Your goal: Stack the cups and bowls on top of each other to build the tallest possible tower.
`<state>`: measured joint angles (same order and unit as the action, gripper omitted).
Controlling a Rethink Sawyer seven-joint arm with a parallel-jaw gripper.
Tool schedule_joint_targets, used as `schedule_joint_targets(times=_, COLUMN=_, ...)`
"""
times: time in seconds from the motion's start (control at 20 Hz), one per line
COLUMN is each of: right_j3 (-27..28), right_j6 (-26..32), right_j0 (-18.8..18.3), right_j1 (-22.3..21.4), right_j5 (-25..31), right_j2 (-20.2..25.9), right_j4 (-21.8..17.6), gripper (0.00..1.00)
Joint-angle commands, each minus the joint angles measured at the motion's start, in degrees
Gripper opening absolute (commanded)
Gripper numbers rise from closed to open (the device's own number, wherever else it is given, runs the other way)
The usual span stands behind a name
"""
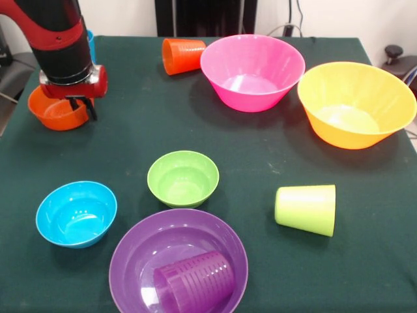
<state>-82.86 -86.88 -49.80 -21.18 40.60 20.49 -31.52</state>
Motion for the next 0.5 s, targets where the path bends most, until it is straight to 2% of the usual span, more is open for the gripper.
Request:
schedule_joint_targets(times=0.05, right_j3=2.52, right_j6=9.65, right_j0=0.8, right_j1=5.02, right_j5=-4.33, right_j2=4.39, right_j4=-5.07, gripper=0.0)
schedule_joint_targets(times=0.5, right_j3=1.02, right_j6=7.85, right_j0=1.54, right_j1=3.61, right_j5=-3.04, right_j2=4.28, right_j4=-3.88, gripper=0.0)
